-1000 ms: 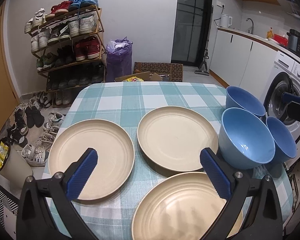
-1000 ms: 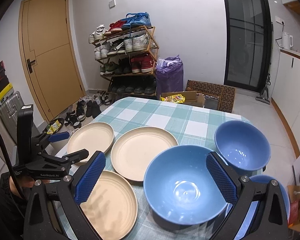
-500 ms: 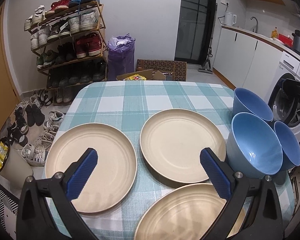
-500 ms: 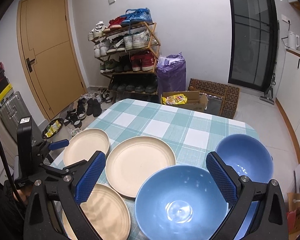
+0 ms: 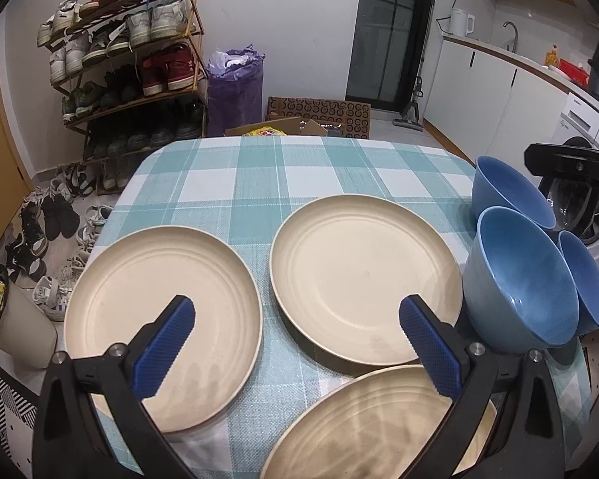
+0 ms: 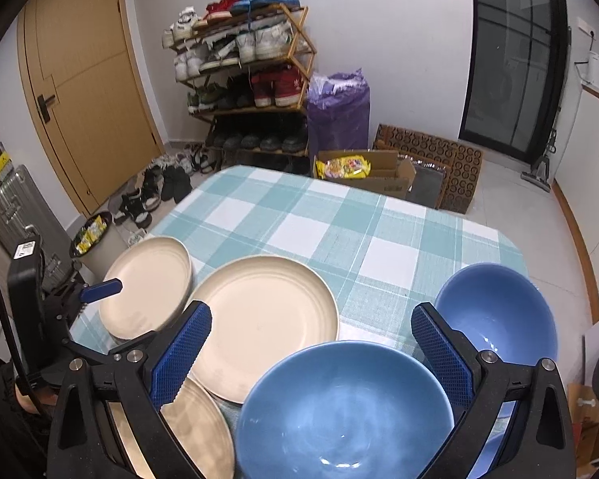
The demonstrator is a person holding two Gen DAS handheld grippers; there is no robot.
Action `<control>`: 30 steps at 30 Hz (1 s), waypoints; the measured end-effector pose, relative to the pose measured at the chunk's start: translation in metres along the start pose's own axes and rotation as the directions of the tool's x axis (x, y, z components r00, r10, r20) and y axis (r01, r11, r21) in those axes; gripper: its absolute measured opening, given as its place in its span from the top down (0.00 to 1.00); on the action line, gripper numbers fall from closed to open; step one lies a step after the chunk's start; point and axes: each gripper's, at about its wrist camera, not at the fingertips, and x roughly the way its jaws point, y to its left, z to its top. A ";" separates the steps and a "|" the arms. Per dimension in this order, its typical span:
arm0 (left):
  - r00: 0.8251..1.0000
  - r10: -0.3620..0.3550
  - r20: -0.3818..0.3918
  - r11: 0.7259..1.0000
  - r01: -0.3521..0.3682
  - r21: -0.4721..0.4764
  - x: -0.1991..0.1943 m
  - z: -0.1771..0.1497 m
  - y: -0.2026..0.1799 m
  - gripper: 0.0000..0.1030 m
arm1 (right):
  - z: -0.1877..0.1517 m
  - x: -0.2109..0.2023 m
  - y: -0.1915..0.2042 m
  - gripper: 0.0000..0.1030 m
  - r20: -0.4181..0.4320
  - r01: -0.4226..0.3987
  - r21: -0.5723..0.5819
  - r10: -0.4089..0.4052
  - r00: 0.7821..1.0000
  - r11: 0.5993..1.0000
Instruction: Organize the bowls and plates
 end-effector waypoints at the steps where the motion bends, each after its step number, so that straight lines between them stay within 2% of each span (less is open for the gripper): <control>1: 1.000 -0.005 -0.003 1.000 0.005 0.001 0.001 0.000 0.000 0.01 | 0.001 0.005 -0.001 0.00 -0.010 -0.001 0.001 0.001 1.000 1.000; 5: 0.999 -0.028 -0.020 1.000 0.027 -0.005 0.006 -0.003 0.000 0.07 | 0.002 0.023 -0.002 0.01 -0.061 -0.017 0.003 0.018 0.998 1.000; 7: 0.998 -0.047 -0.034 0.999 0.047 -0.011 0.008 -0.004 0.002 0.16 | 0.003 0.030 -0.002 0.05 -0.081 -0.023 0.004 0.023 0.996 1.000; 9: 0.997 -0.058 -0.053 0.998 0.057 -0.017 0.011 -0.005 0.002 0.20 | 0.004 0.038 -0.001 0.09 -0.105 -0.030 0.001 0.030 0.994 1.000; 12: 0.995 -0.074 -0.072 0.997 0.073 -0.019 0.014 -0.007 0.002 0.36 | 0.004 0.049 0.001 0.13 -0.133 -0.034 -0.011 0.032 0.991 0.999; 13: 0.994 -0.080 -0.080 0.997 0.079 -0.019 0.015 -0.007 0.001 0.40 | 0.004 0.053 0.001 0.17 -0.150 -0.034 -0.010 0.033 0.988 0.999; 14: 0.992 -0.087 -0.089 0.996 0.085 -0.020 0.016 -0.008 0.001 0.42 | 0.004 0.056 0.001 0.22 -0.160 -0.036 -0.010 0.034 0.987 0.999; 18: 0.982 -0.135 -0.128 0.991 0.132 -0.031 0.021 -0.010 -0.001 0.52 | 0.004 0.071 0.000 0.24 -0.216 -0.039 -0.013 0.035 0.976 0.999; 22: 0.977 -0.146 -0.156 0.989 0.142 -0.036 0.026 -0.012 -0.002 0.56 | 0.004 0.084 0.000 0.33 -0.267 -0.047 -0.016 0.041 0.963 0.999; 30: 0.970 -0.146 -0.196 0.989 0.137 -0.059 0.037 -0.015 -0.001 0.57 | 0.004 0.111 -0.006 0.33 -0.344 -0.032 0.005 0.031 0.939 0.999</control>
